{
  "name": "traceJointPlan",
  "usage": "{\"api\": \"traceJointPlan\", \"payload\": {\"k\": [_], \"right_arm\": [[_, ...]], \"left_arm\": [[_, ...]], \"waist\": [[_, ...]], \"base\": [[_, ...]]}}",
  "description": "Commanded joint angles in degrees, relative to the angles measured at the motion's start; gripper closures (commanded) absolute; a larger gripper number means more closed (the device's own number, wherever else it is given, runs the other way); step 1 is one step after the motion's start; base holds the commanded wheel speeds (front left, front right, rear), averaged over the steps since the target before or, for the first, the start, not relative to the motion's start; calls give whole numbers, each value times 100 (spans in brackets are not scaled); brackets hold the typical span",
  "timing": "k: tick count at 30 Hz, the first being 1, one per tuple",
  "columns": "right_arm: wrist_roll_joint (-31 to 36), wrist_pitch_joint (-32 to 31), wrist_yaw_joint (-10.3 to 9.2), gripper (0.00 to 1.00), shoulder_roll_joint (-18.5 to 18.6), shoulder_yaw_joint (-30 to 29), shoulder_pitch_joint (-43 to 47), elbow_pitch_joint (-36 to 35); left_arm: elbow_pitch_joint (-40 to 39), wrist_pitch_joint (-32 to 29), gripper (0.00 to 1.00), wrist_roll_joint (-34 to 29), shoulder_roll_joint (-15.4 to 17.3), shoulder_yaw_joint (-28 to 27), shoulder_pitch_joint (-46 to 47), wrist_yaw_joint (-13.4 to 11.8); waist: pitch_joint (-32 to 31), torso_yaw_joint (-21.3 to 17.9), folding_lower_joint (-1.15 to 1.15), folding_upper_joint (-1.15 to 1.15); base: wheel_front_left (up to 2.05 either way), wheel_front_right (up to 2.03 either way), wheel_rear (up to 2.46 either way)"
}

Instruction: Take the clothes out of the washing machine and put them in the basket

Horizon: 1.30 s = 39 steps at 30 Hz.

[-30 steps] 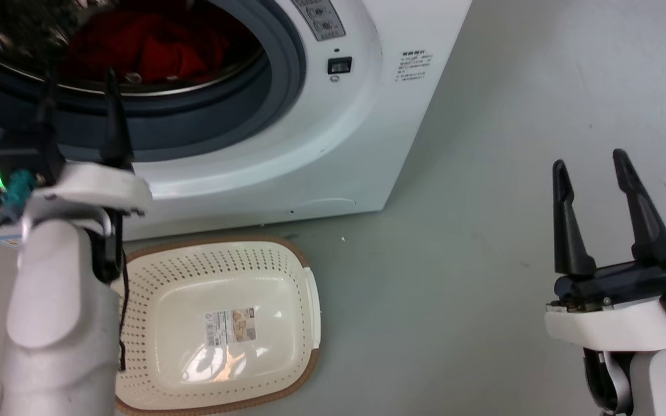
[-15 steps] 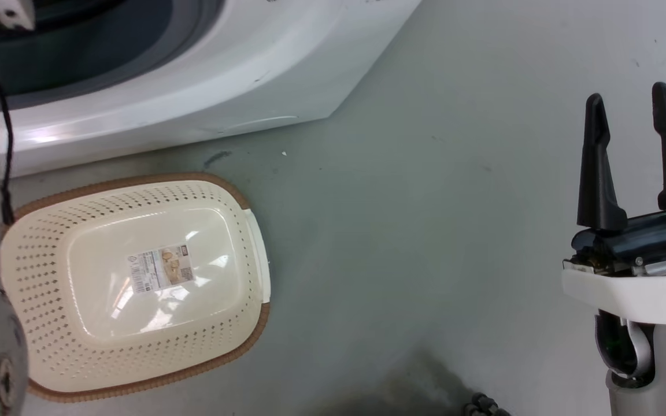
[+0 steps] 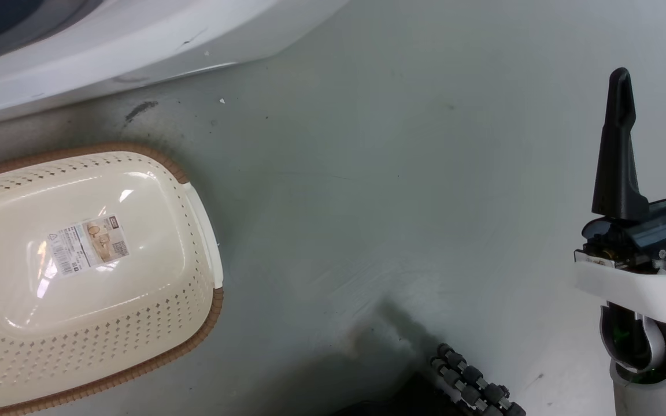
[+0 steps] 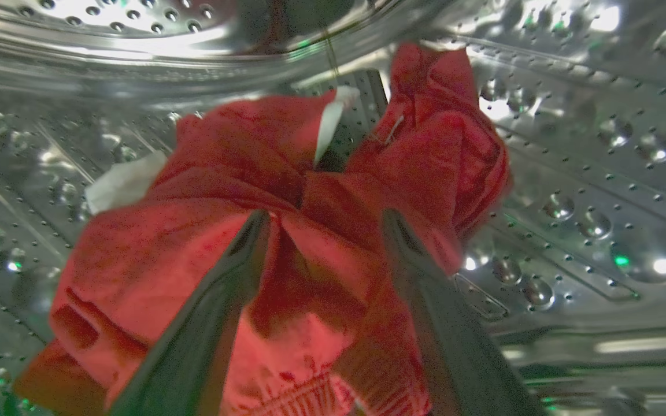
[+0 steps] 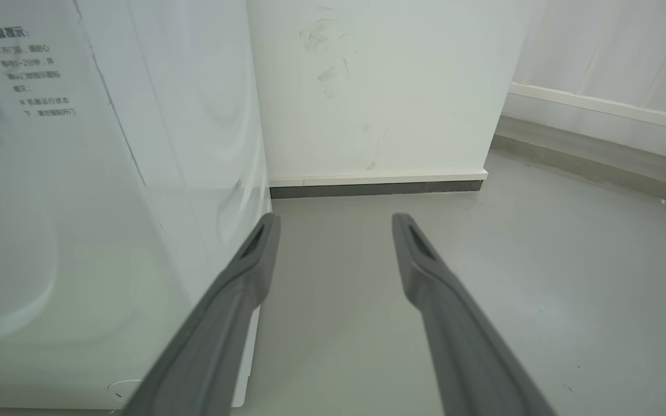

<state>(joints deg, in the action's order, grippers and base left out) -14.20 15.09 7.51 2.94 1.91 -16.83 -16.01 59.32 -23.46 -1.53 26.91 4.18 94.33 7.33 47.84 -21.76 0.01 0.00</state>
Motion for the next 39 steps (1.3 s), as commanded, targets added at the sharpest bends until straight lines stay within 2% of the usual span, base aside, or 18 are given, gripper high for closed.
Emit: {"api": "traceJointPlan", "payload": {"k": [1,6,10,16,22,23,24,32,39], "right_arm": [[-37,12,-4,0,-10,4,-112,-39],[-176,12,-4,0,-10,62,-128,-104],[-315,12,-4,0,-10,75,-153,-142],[-444,12,-4,0,-10,79,-204,-148],[-508,12,-4,0,-10,35,-183,-155],[-517,12,-4,0,-10,33,-188,-149],[-538,12,-4,0,-10,30,-199,-142],[-559,12,-4,0,-10,19,-280,-83],[-330,12,-4,0,-9,-42,-248,-38]], "left_arm": [[52,-184,0,46,11,97,118,4],[317,-1271,0,267,99,396,591,4],[320,-1741,0,215,258,580,840,5],[402,-2170,0,280,337,561,960,-133],[378,-2194,0,304,371,633,911,-155],[357,-2161,6,306,372,650,915,-141],[333,-2104,100,342,377,638,923,-137],[278,-1707,100,499,508,713,764,-50],[289,-675,100,793,399,815,211,6]], "waist": [[140,-83,-1,0],[331,-197,-1,0],[485,-296,-1,0],[656,-385,-1,0],[713,-371,-1,0],[721,-367,-1,0],[727,-368,-1,0],[594,-362,-1,0],[91,-160,-1,0]], "base": [[0,0,0],[0,0,0],[0,0,0],[0,0,0],[0,0,0],[0,0,0],[0,0,0],[0,0,0],[0,0,0]]}}
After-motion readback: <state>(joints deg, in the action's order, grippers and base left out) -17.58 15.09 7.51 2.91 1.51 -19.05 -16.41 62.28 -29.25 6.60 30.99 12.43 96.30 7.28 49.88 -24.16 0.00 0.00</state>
